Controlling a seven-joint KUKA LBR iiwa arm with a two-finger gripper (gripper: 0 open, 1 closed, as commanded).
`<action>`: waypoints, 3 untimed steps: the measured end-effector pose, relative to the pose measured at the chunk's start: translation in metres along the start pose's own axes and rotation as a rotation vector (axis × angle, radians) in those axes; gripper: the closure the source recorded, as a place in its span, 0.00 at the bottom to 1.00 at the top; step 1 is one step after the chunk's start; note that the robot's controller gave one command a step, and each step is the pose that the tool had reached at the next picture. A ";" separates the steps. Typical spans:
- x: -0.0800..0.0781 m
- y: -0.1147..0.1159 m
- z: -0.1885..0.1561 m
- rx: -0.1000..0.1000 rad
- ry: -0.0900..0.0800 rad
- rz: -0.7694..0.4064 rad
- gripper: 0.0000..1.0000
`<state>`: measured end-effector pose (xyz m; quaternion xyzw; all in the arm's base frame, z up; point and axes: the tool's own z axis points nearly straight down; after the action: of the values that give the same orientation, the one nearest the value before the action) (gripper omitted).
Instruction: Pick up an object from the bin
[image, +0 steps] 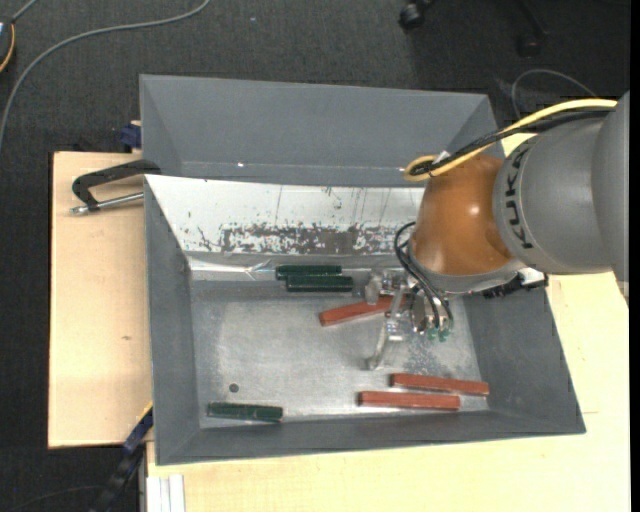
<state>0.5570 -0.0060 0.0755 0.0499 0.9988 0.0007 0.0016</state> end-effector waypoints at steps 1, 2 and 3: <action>-0.001 0.000 -0.001 0.000 -0.003 0.000 1.00; 0.000 0.000 0.000 0.000 0.000 0.000 0.00; 0.000 0.000 0.000 0.000 0.001 0.000 1.00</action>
Offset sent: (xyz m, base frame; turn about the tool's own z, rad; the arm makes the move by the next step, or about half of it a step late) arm 0.0000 0.0000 0.0000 0.0000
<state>0.5568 -0.0060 0.0752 0.0501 0.9987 0.0006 0.0013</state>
